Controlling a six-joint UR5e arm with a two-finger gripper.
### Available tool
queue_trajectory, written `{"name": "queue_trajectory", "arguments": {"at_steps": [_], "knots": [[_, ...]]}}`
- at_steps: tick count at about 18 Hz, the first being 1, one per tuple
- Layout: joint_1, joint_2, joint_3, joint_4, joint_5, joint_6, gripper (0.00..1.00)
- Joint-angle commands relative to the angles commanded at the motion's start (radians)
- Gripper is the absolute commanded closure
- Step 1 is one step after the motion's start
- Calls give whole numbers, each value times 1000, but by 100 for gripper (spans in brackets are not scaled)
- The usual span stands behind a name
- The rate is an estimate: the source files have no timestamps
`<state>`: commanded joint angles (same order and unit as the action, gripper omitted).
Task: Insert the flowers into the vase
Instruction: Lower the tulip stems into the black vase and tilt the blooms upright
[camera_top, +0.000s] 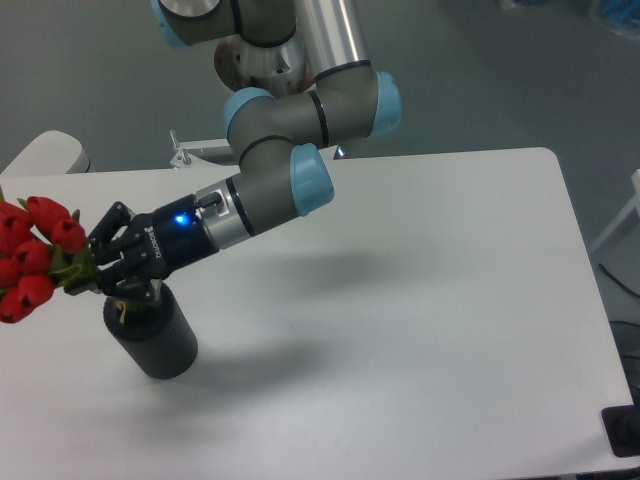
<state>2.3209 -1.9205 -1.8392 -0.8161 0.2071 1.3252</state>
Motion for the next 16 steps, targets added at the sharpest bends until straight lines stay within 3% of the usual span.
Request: {"name": "queue_trajectory", "arguments": {"at_steps": [8, 16], "knots": [[8, -29, -25, 0, 0, 54, 69], [14, -38, -32, 0, 2, 57, 54]]}}
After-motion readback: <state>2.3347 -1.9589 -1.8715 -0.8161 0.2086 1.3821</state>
